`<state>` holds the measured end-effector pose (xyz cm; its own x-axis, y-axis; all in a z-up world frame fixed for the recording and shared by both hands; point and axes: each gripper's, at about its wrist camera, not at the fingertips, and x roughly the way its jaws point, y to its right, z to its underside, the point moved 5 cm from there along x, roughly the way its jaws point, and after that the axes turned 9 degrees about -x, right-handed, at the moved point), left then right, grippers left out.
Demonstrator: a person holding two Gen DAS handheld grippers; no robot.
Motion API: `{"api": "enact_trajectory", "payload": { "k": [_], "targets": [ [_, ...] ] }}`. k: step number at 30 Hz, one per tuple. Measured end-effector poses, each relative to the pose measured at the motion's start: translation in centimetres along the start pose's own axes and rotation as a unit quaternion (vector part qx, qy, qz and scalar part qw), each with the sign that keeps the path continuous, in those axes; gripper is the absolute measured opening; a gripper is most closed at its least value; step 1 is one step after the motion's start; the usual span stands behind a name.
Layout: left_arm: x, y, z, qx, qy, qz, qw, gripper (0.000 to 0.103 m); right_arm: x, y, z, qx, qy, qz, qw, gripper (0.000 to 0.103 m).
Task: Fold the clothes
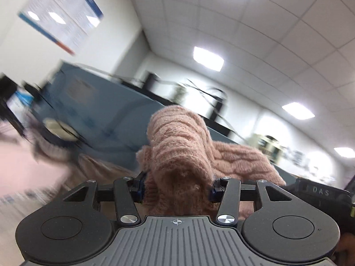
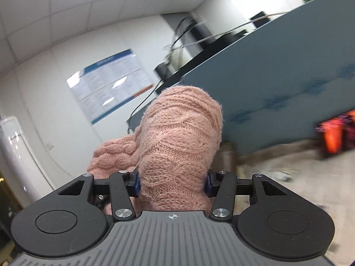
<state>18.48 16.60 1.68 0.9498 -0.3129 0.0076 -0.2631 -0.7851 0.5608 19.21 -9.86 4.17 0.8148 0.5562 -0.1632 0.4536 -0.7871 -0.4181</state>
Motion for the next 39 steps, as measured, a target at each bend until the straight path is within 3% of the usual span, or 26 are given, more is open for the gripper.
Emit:
{"api": "enact_trajectory", "payload": {
  "k": [6,11,14,19,21,23,28,33,39],
  "targets": [
    [4.0,-4.4,-1.0,-0.009,-0.005,-0.044,0.9990,0.048,7.3,-0.9,1.4,-0.041,-0.016,0.005,0.999,0.047],
    [8.5,-7.4,0.0,-0.019,-0.057,-0.058,0.9965,0.049,11.2,1.6,2.4,-0.047,-0.025,0.029,0.998,0.048],
    [10.2,-8.2,1.8,-0.005,-0.088,-0.080,0.9929,0.056,13.4,4.0,3.3,-0.047,-0.055,0.067,0.995,0.054],
    [10.8,-8.5,3.0,0.012,-0.093,-0.093,0.9913,0.062,15.6,6.2,4.9,-0.064,-0.062,0.083,0.993,0.056],
    [10.8,-8.3,3.1,0.027,-0.087,-0.098,0.9911,0.063,15.6,6.0,5.0,-0.073,-0.060,0.086,0.992,0.056],
    [10.6,-8.0,3.1,0.040,-0.077,-0.108,0.9903,0.071,15.5,5.6,4.9,-0.088,-0.059,0.092,0.990,0.057],
    [9.6,-7.2,2.9,0.082,-0.046,-0.149,0.9844,0.101,14.3,5.0,4.6,-0.132,-0.042,0.118,0.983,0.084],
    [7.8,-4.8,2.6,0.136,-0.016,-0.189,0.9725,0.103,10.1,4.1,3.9,-0.143,-0.032,0.110,0.983,0.098],
    [5.1,-0.7,2.8,0.156,0.000,-0.209,0.9654,0.103,5.1,3.1,2.9,-0.157,-0.020,0.100,0.982,0.102]
  ]
}}
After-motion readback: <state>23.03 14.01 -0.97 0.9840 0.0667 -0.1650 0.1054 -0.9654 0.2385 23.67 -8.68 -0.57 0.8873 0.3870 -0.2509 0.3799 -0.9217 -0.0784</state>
